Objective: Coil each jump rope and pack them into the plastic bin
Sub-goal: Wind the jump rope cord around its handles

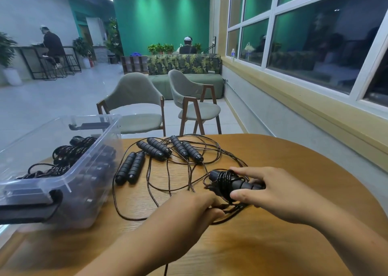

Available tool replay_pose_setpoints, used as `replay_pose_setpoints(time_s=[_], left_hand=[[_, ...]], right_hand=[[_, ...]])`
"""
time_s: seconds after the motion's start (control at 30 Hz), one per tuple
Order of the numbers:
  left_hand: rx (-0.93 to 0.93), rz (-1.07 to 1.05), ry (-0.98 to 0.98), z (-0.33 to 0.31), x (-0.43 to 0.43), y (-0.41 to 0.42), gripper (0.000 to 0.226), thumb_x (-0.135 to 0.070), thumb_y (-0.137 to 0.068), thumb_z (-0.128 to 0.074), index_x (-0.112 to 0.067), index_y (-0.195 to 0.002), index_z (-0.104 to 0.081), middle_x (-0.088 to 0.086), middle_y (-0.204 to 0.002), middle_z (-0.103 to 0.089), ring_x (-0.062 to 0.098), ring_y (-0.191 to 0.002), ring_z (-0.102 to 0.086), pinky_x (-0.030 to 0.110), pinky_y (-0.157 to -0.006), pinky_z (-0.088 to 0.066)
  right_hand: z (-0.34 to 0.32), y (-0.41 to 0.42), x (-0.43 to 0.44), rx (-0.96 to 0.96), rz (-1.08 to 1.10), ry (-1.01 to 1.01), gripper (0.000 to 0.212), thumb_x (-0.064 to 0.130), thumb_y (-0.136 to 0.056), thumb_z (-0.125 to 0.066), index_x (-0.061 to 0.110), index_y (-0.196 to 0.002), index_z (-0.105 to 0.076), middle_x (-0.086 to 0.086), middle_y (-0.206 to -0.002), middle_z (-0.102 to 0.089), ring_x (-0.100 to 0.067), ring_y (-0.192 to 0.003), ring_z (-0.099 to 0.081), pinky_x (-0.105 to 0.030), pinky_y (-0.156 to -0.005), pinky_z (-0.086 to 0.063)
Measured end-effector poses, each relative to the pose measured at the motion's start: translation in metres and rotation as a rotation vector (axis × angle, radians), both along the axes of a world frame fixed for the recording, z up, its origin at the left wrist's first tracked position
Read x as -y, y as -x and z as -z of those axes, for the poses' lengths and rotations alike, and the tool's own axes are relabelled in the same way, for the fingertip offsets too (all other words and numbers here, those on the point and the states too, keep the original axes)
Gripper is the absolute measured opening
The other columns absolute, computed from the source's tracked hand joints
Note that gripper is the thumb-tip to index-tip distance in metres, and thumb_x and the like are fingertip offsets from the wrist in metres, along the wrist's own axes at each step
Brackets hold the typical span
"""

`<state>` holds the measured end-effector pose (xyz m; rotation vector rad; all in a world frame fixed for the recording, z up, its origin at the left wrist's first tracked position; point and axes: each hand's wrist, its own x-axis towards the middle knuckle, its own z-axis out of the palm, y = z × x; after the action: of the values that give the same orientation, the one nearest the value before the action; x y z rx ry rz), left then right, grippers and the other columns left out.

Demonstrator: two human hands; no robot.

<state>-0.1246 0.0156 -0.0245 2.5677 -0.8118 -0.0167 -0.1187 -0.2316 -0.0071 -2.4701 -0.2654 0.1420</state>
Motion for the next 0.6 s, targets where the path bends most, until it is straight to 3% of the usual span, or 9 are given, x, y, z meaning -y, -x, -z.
replay_pose_setpoints(time_s=[0.13, 0.2, 0.3, 0.43, 0.6], left_hand=[[0.043, 0.003, 0.029, -0.006, -0.004, 0.003, 0.016, -0.05, -0.103, -0.056, -0.036, -0.108, -0.062, -0.017, -0.087, -0.064, 0.0, -0.083, -0.056, 0.016, -0.063, -0.039], [0.023, 0.014, 0.083, -0.011, -0.007, 0.002, 0.012, -0.048, -0.1, -0.062, -0.036, -0.104, -0.064, -0.018, -0.084, -0.065, -0.003, -0.082, -0.058, 0.014, -0.064, -0.043], [0.022, 0.028, 0.181, -0.014, -0.011, 0.002, 0.01, -0.048, -0.095, -0.069, -0.042, -0.092, -0.061, -0.01, -0.075, -0.065, 0.005, -0.074, -0.06, 0.016, -0.06, -0.043], [-0.016, 0.033, 0.31, -0.015, -0.019, -0.004, 0.018, -0.046, -0.087, -0.08, -0.038, -0.085, -0.064, -0.011, -0.071, -0.061, 0.006, -0.06, -0.052, 0.018, -0.055, -0.037], [-0.015, 0.141, 0.39, -0.013, -0.025, -0.008, 0.024, -0.043, -0.08, -0.087, -0.029, -0.083, -0.068, -0.006, -0.068, -0.06, 0.007, -0.061, -0.05, 0.019, -0.055, -0.038]], right_hand=[[0.004, -0.001, -0.005, -0.065, -0.084, 0.079, 0.06, 0.065, -0.094, -0.07, 0.061, -0.15, -0.049, 0.043, -0.085, -0.056, 0.02, -0.077, -0.057, -0.008, -0.067, -0.043], [0.007, 0.001, -0.009, -0.112, -0.148, 0.104, 0.055, 0.068, -0.096, -0.063, 0.065, -0.149, -0.047, 0.041, -0.087, -0.065, 0.011, -0.08, -0.067, -0.012, -0.069, -0.046], [0.008, 0.006, -0.017, -0.195, -0.274, 0.097, 0.041, 0.067, -0.103, -0.054, 0.07, -0.143, -0.049, 0.027, -0.11, -0.074, -0.012, -0.088, -0.073, -0.024, -0.078, -0.057], [0.003, 0.015, -0.026, -0.279, -0.381, 0.071, 0.023, 0.063, -0.105, -0.054, 0.068, -0.126, -0.061, 0.014, -0.109, -0.075, -0.014, -0.093, -0.072, -0.036, -0.087, -0.058], [-0.009, 0.022, -0.026, -0.427, -0.555, -0.046, 0.022, 0.056, -0.11, -0.052, 0.057, -0.127, -0.065, 0.015, -0.114, -0.071, -0.019, -0.104, -0.07, -0.049, -0.099, -0.057]])
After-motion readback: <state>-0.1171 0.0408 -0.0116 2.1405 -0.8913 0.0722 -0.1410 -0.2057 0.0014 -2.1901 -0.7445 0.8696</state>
